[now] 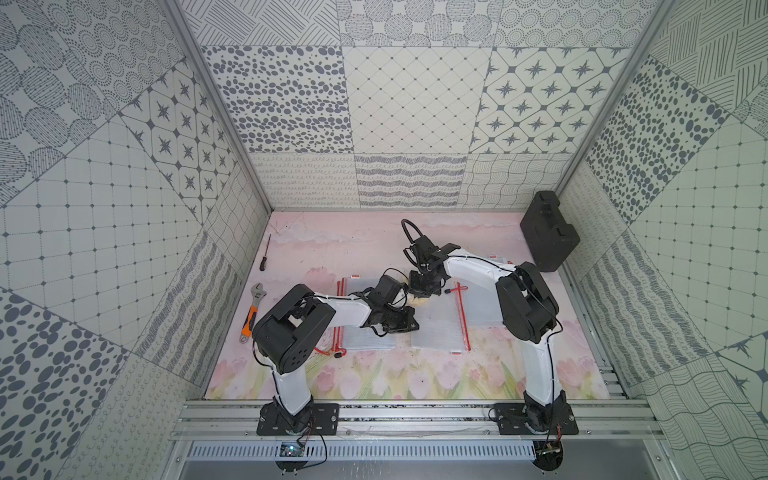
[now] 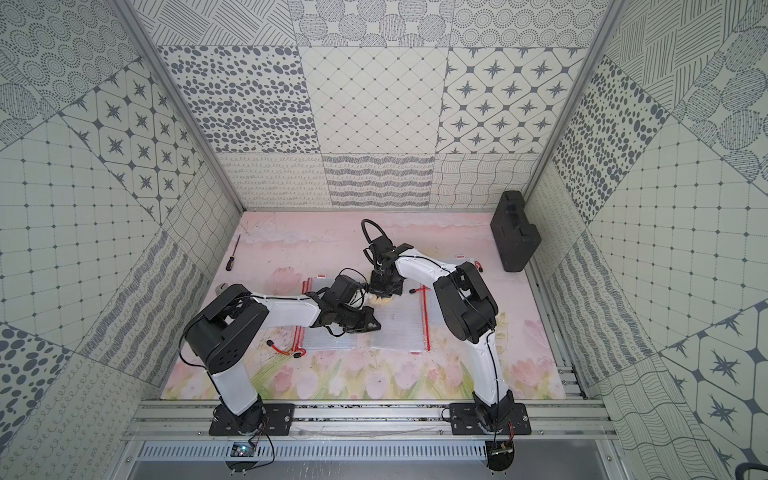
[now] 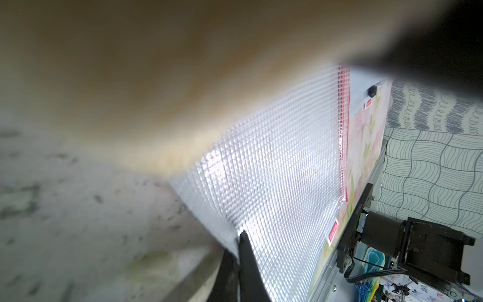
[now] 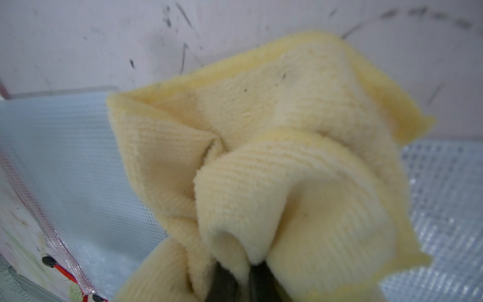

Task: Wipe the document bag
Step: Wipe the dirt from the document bag.

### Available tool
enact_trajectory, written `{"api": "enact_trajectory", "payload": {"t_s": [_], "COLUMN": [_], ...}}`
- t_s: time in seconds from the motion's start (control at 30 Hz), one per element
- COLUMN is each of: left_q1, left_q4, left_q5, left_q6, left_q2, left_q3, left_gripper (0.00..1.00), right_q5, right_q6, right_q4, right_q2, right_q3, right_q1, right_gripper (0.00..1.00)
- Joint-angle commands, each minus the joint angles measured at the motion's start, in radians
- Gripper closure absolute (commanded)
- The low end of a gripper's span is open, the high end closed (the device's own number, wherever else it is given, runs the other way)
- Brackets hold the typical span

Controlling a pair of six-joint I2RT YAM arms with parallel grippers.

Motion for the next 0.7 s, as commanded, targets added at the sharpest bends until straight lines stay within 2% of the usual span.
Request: {"api": "enact_trajectory", "payload": {"t_s": [0.0, 0.13, 0.2, 0.33, 0.47, 0.67], "left_q1": [-0.003, -0.002, -0.002, 0.002, 0.01, 0.023], "left_q4": [-0.276, -0.286, -0.288, -0.29, -0.279, -0.272], "left_q5": [-0.194, -0.203, -0.216, -0.238, -0.239, -0.225], "left_q6": [0.035, 0.035, 0.033, 0.024, 0.014, 0.007], "left_q2": [0.023, 0.027, 0.025, 0.021, 0.02, 0.047], "left_q3": [-0.03, -0.025, -0.025, -0.019, -0.011, -0.008], "left_gripper": [1.0, 1.0, 1.0, 1.0, 1.0, 1.0], "right_q5": [0.049, 0.06, 0.058, 0.078, 0.068, 0.094], "right_q6": [0.026, 0.015, 0.002, -0.007, 0.029, 0.032], "right_q4": [0.048, -0.009, -0.016, 0.003, 0.068, 0.1], "right_q2": [0.067, 0.109, 0.082, -0.031, -0.167, -0.284], "right_q3": [0.069, 0.153, 0.134, -0.017, -0.245, -0.468], "right_q1": [-0.032, -0.054, -0.048, -0.021, -0.007, -0.079], "right_gripper": [1.0, 1.0, 1.0, 1.0, 1.0, 1.0]}}
